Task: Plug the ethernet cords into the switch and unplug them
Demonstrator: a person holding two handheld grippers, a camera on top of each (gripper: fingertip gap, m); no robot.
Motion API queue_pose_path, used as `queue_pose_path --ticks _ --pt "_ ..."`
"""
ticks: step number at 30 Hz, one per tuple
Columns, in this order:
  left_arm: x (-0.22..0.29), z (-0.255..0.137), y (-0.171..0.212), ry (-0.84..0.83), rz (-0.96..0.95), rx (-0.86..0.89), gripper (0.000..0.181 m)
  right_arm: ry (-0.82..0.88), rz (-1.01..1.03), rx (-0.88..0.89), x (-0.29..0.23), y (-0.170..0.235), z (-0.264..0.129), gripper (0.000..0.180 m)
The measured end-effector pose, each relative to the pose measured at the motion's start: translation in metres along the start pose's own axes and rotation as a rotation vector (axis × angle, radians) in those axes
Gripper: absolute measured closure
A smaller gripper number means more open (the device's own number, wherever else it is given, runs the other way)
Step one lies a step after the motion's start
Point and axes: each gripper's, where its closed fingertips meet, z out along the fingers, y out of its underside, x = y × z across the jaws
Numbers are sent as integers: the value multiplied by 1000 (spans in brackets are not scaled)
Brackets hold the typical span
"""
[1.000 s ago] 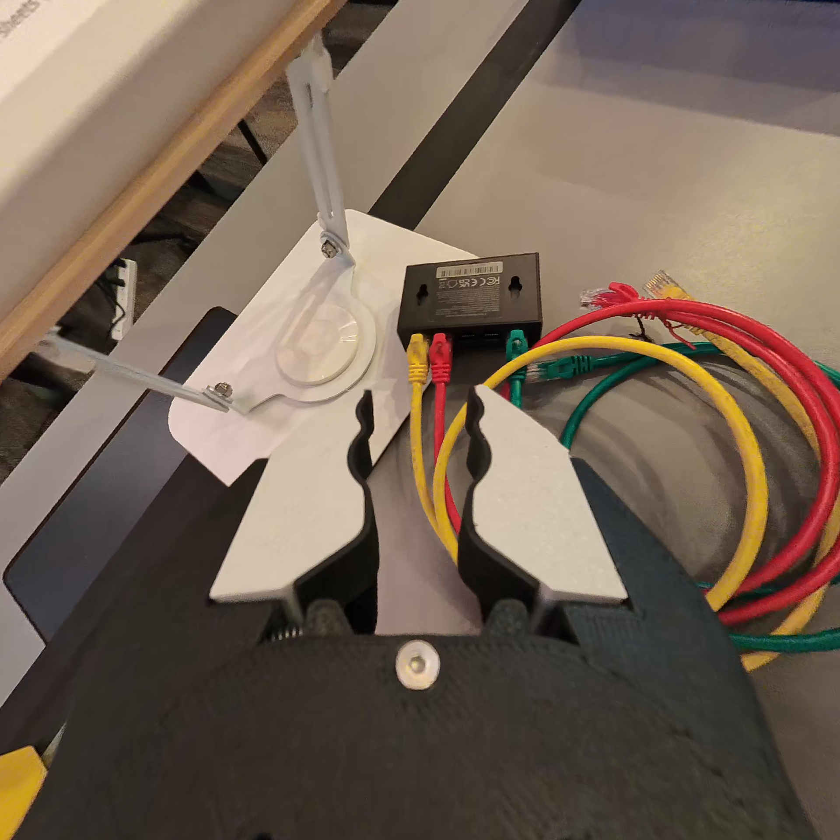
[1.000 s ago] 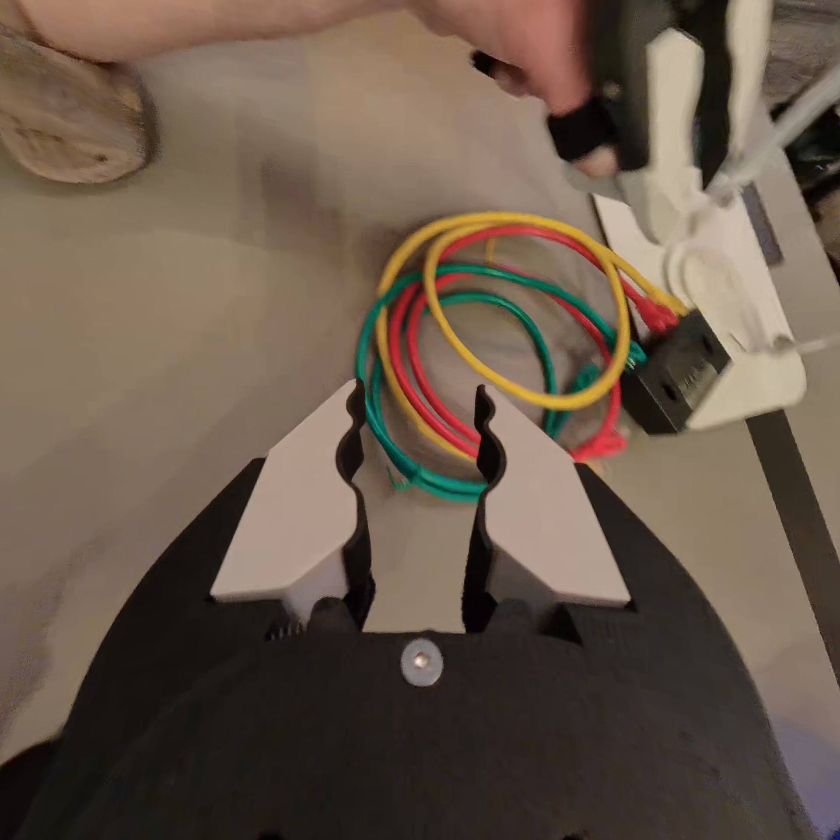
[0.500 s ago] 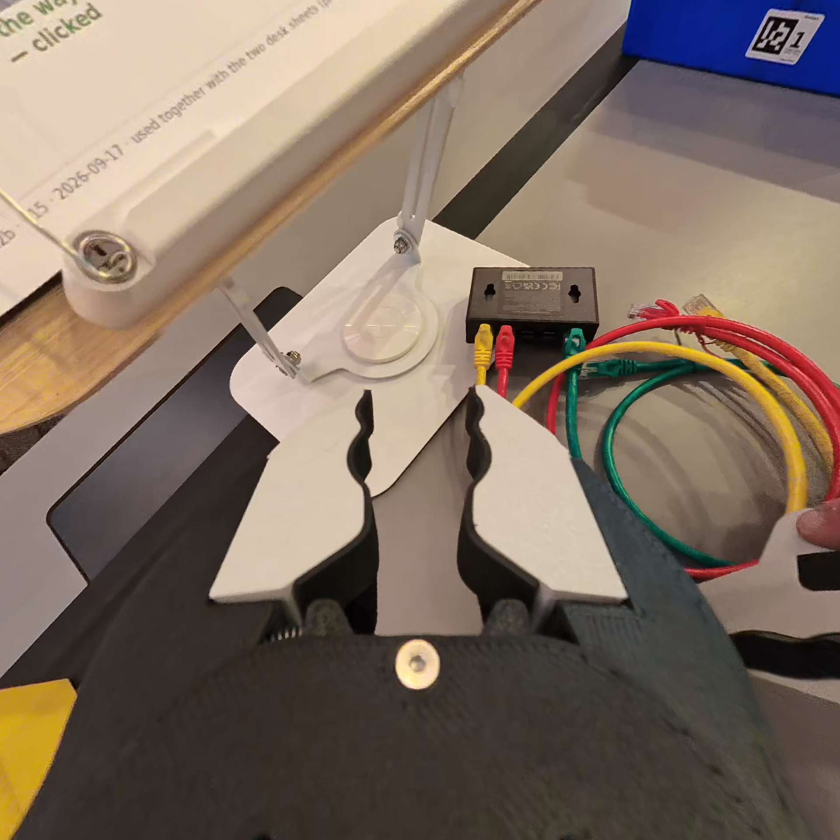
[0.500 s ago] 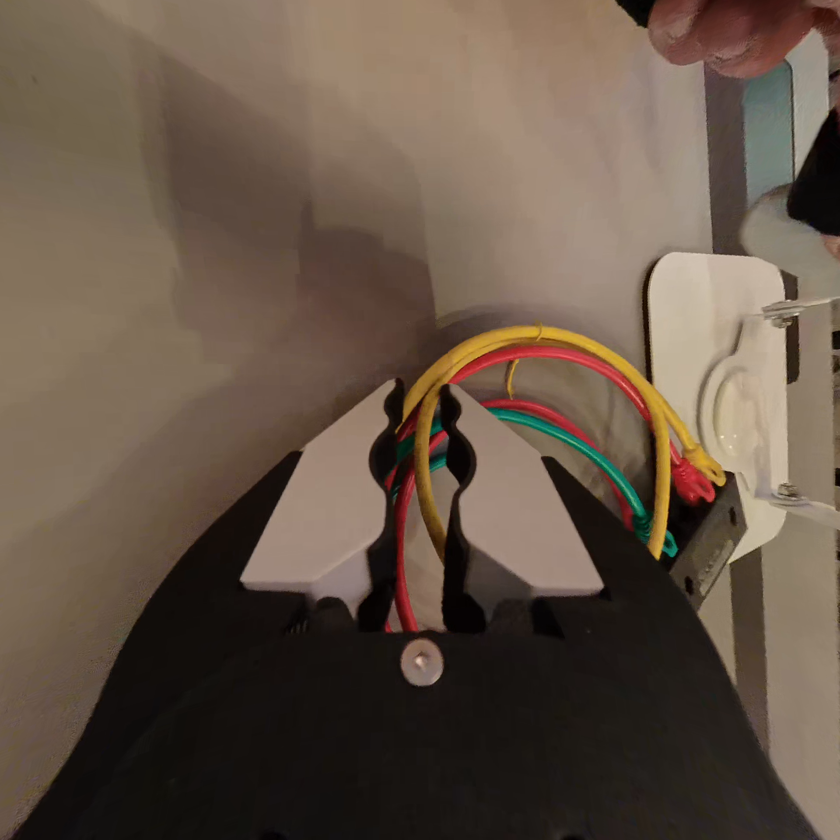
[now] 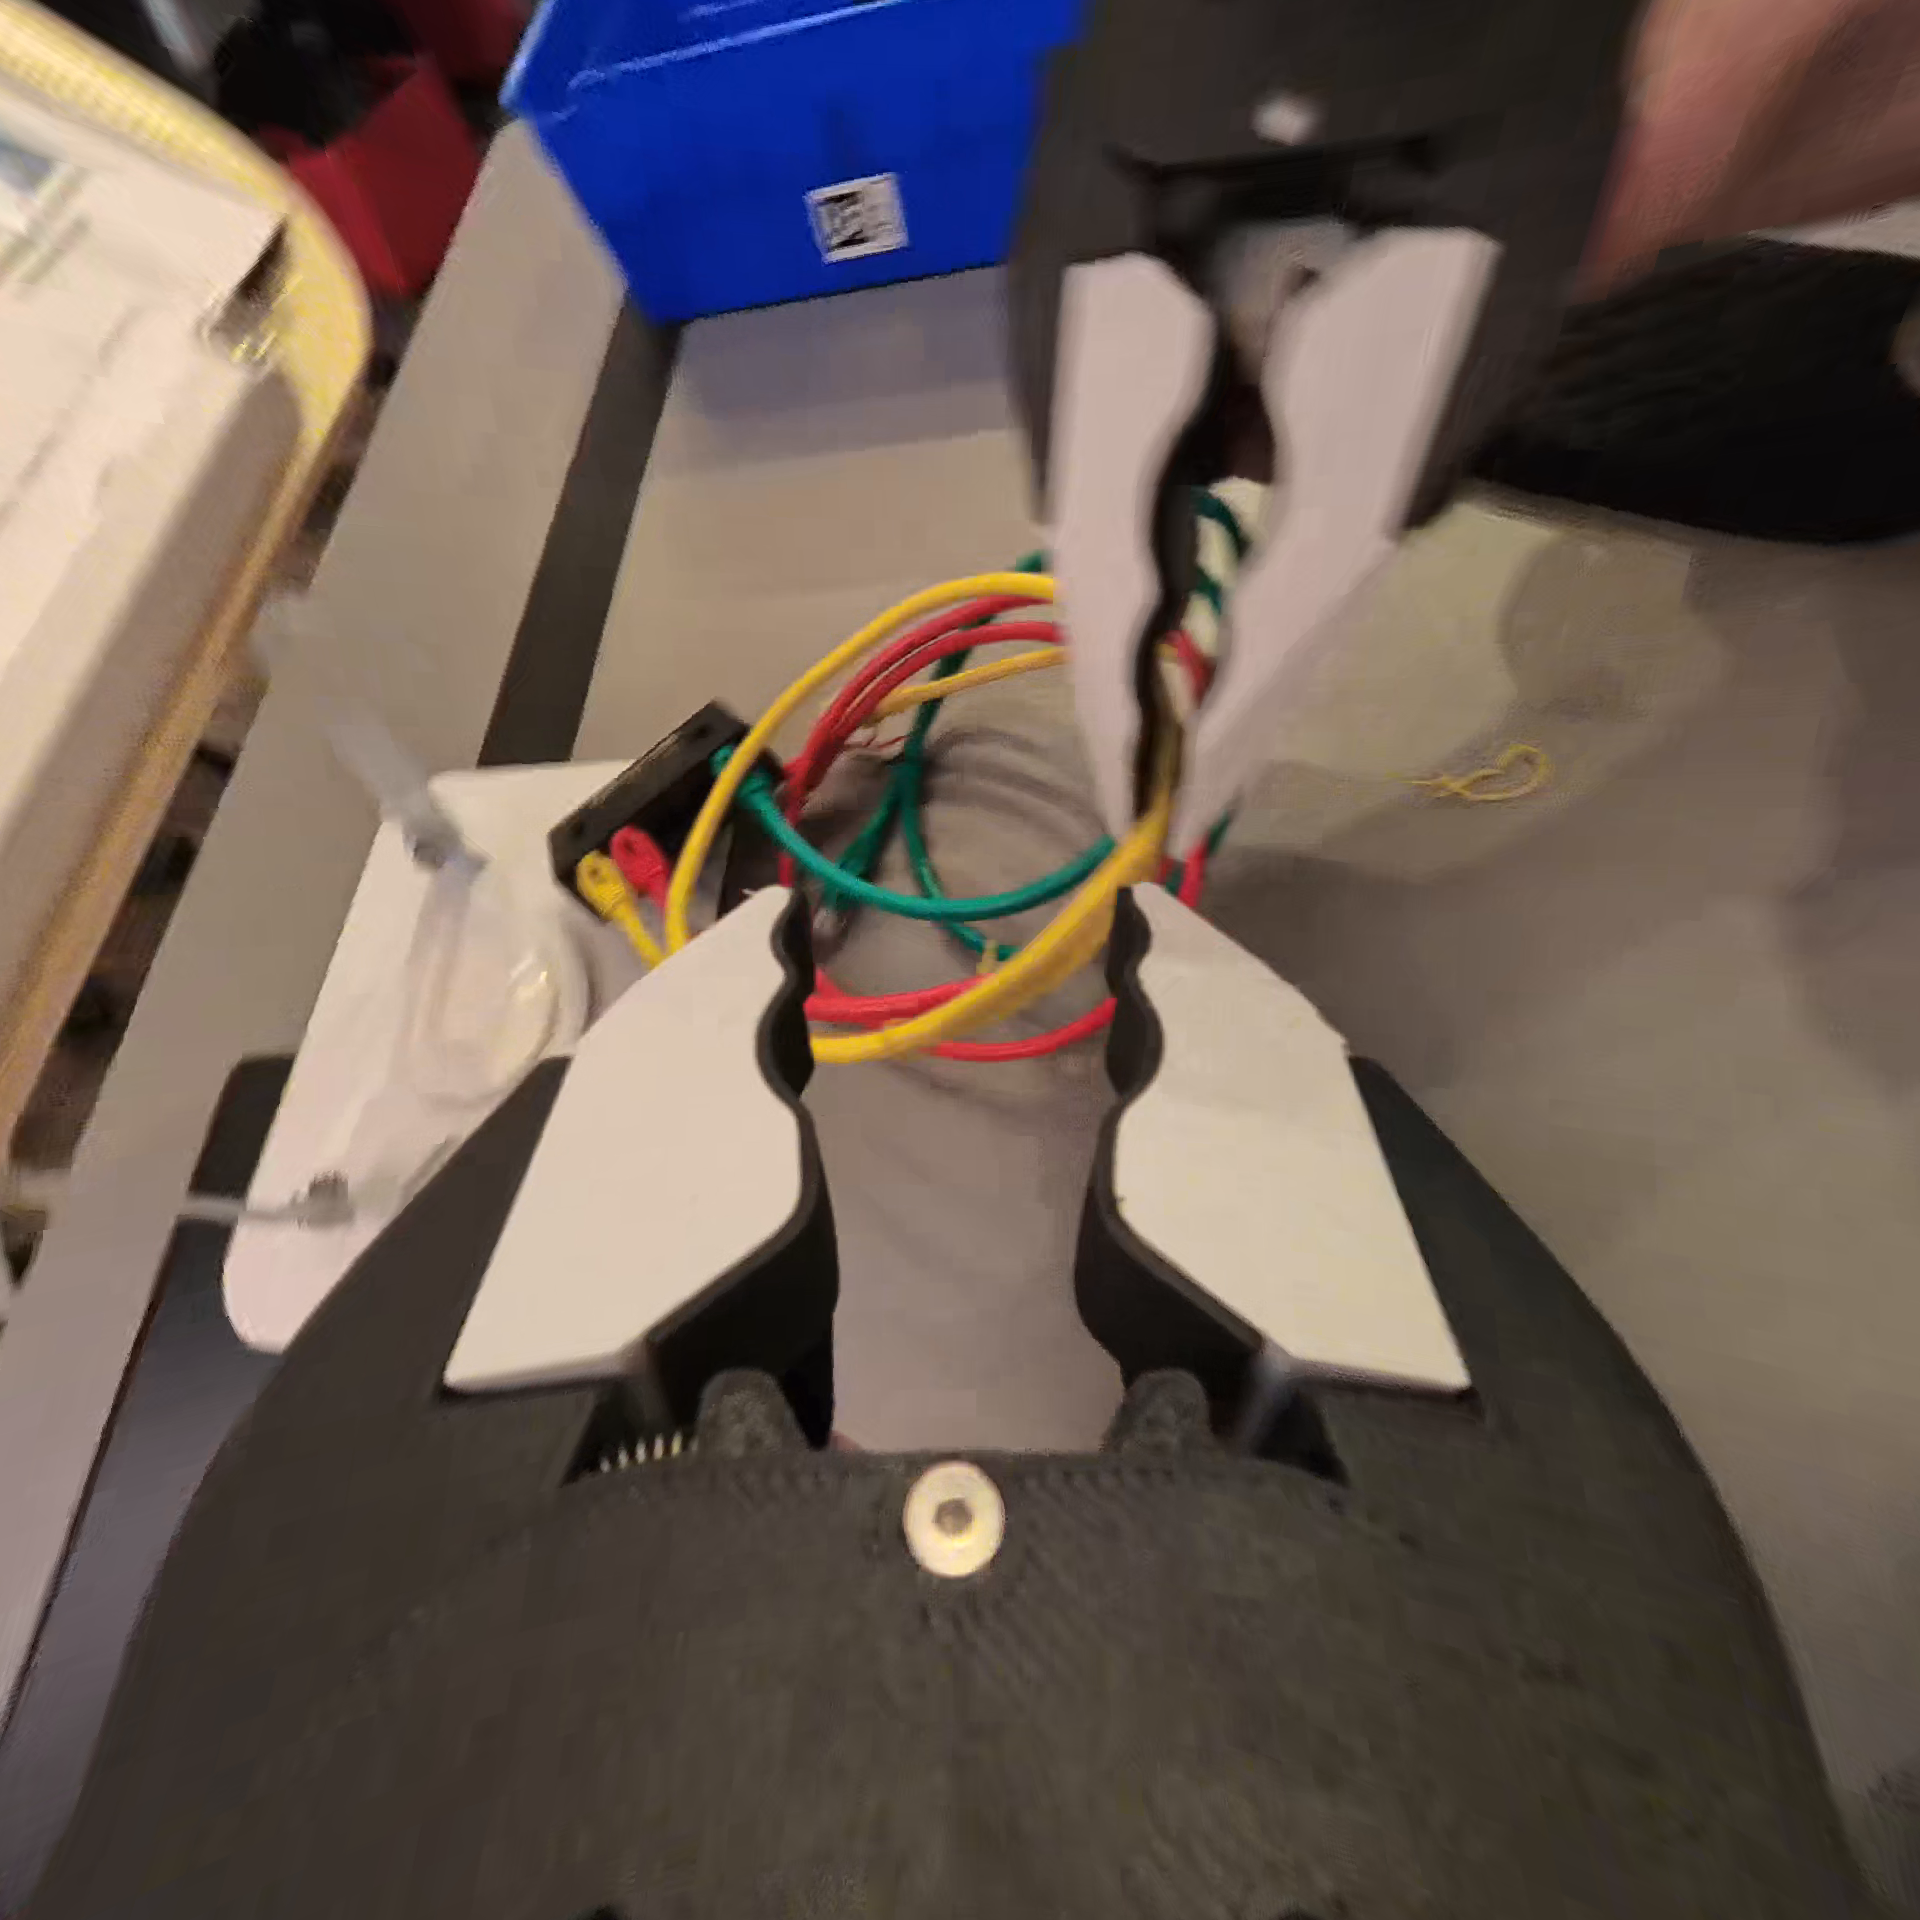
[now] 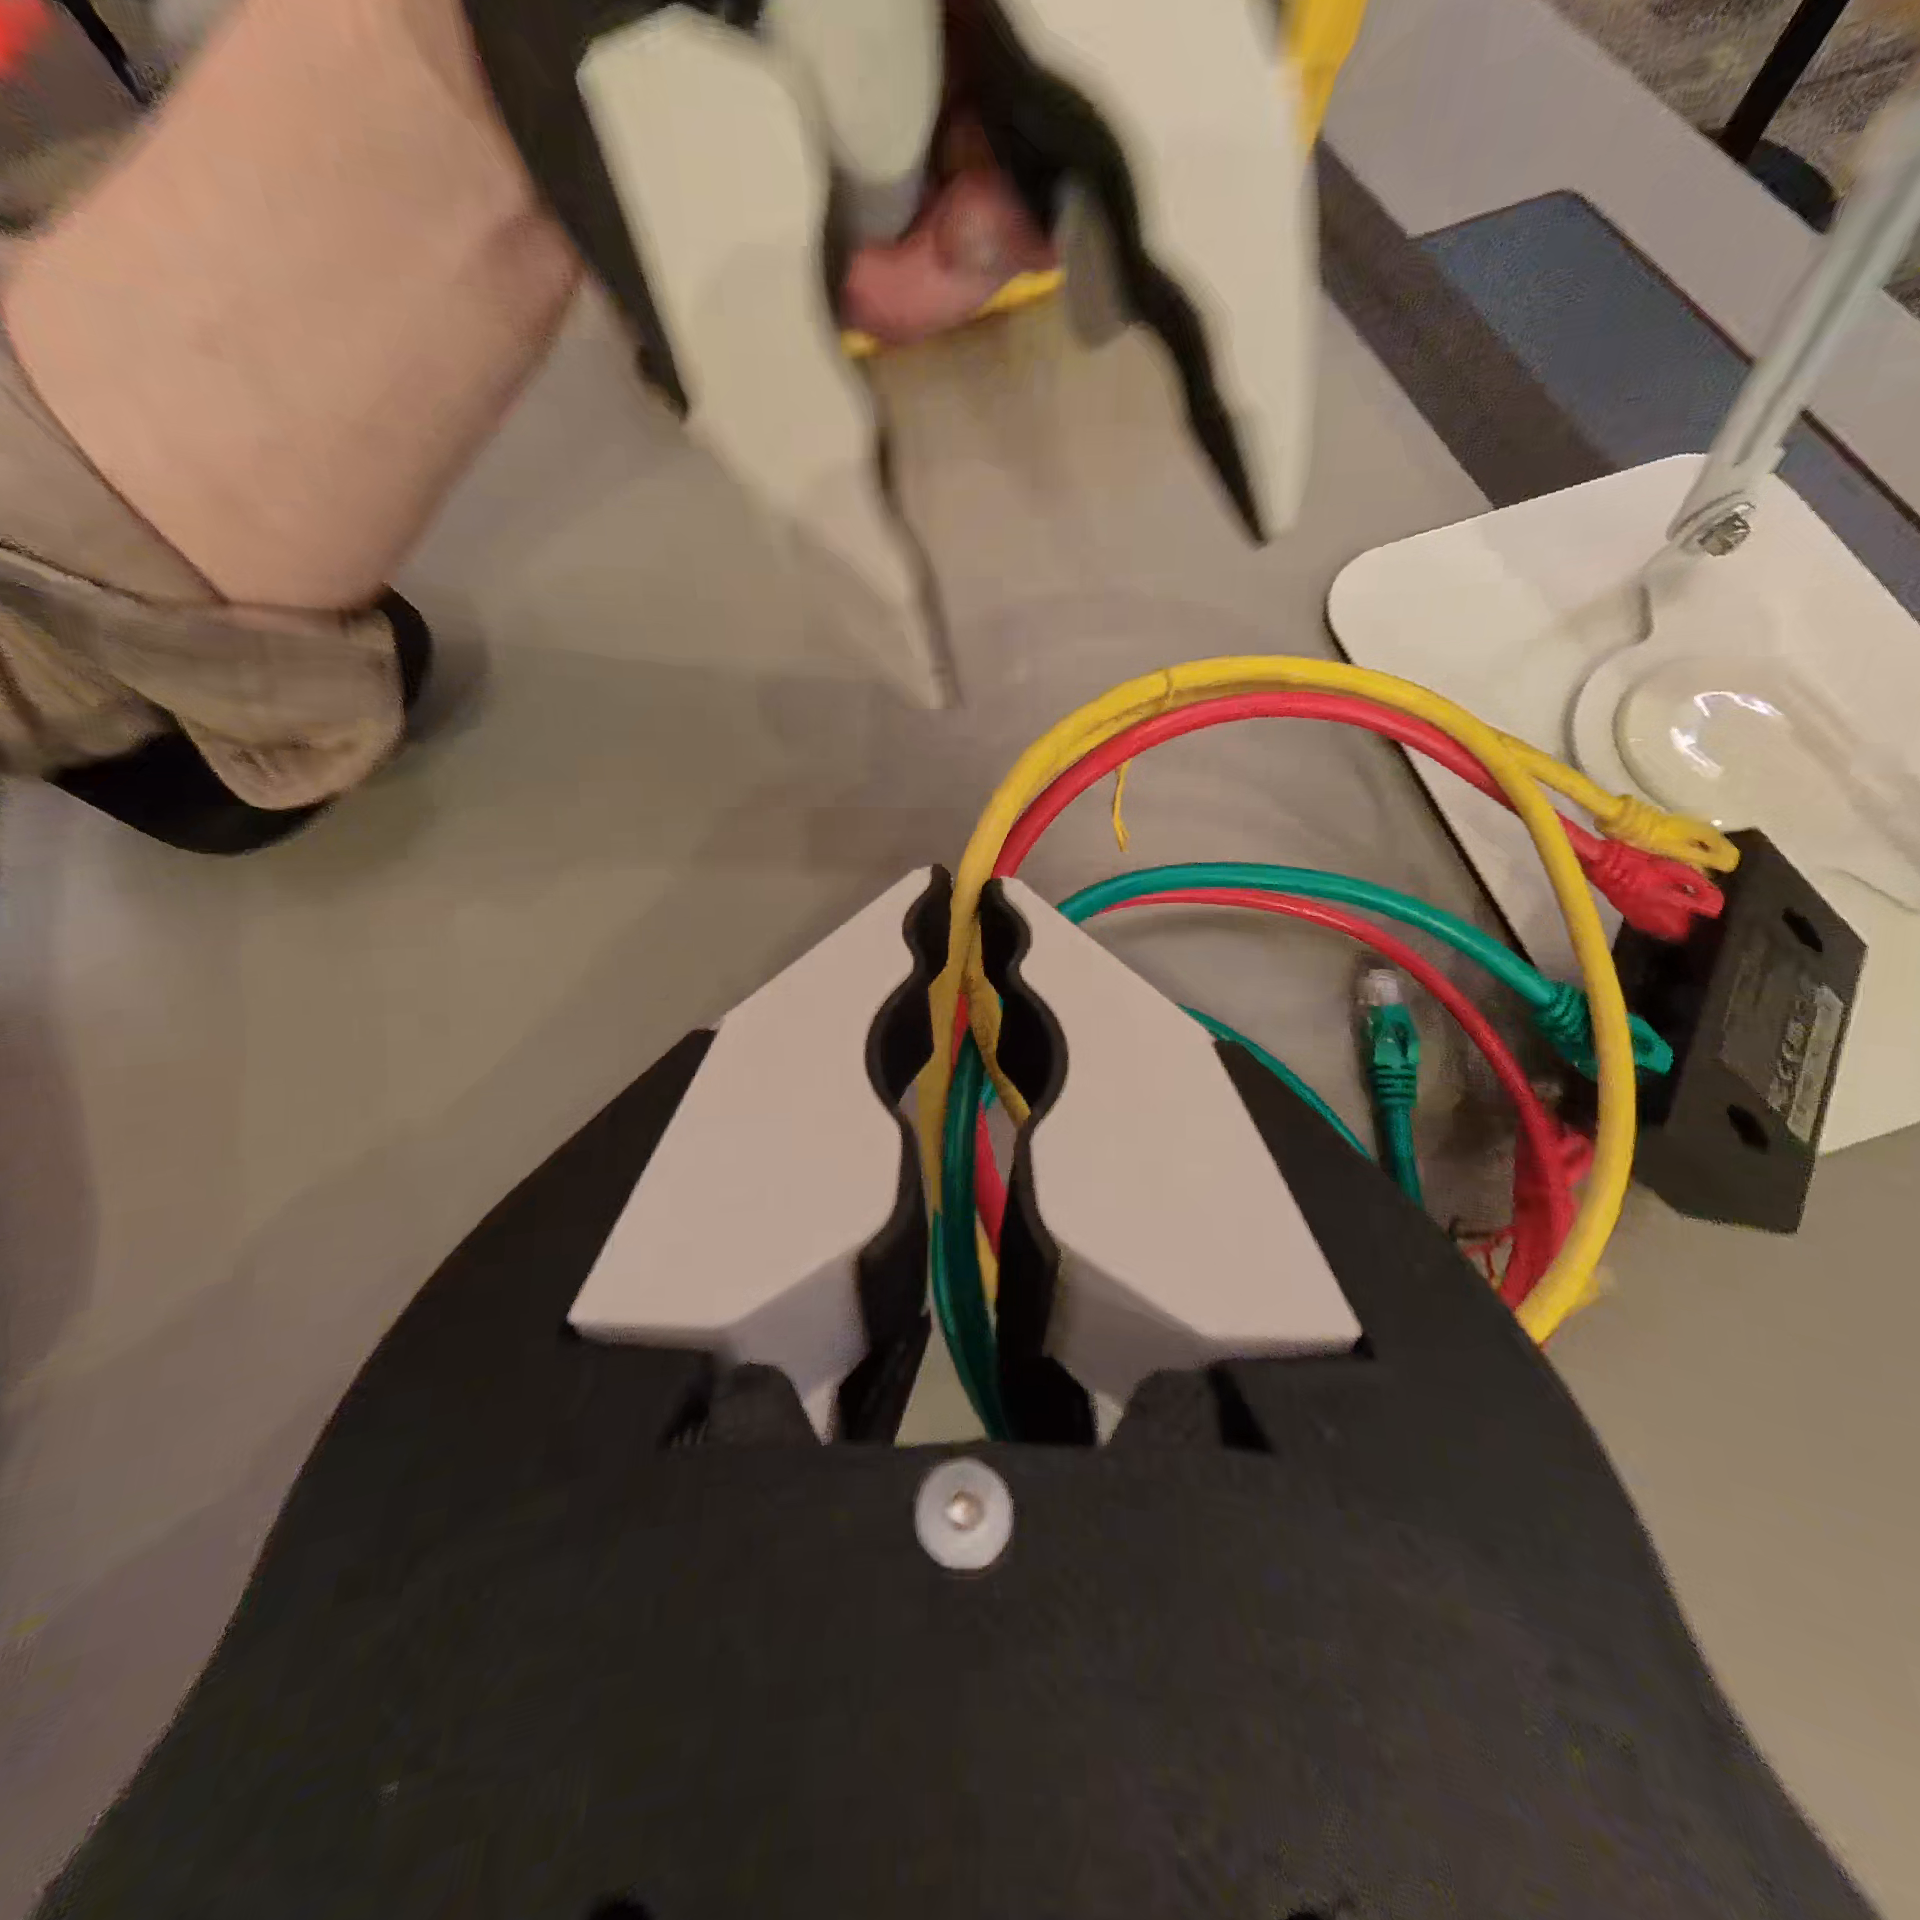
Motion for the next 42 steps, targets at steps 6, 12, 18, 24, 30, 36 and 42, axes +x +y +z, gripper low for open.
queue_pose_path --ticks 6,12,18,24,30,36,42 --pt "17 32 -21 -91 274 -135 138 -108 129 116 8 -12 -48 177" --pt "31 56 -30 -59 299 -122 165 -149 135 56 6 3 -57 177" --pt "35 60 -33 24 175 -53 173 -44 40 122 10 -2 -72 157" --pt "41 60 -40 102 94 27 174 140 -243 -18 16 19 -75 158" --pt "47 58 -42 125 119 42 174 112 -294 -57 14 20 -75 174" --pt "36 51 -53 52 104 67 145 50 -151 23 12 7 -76 176" --pt "20 43 -68 -181 269 9 141 -1 -30 31 9 -7 -80 176"
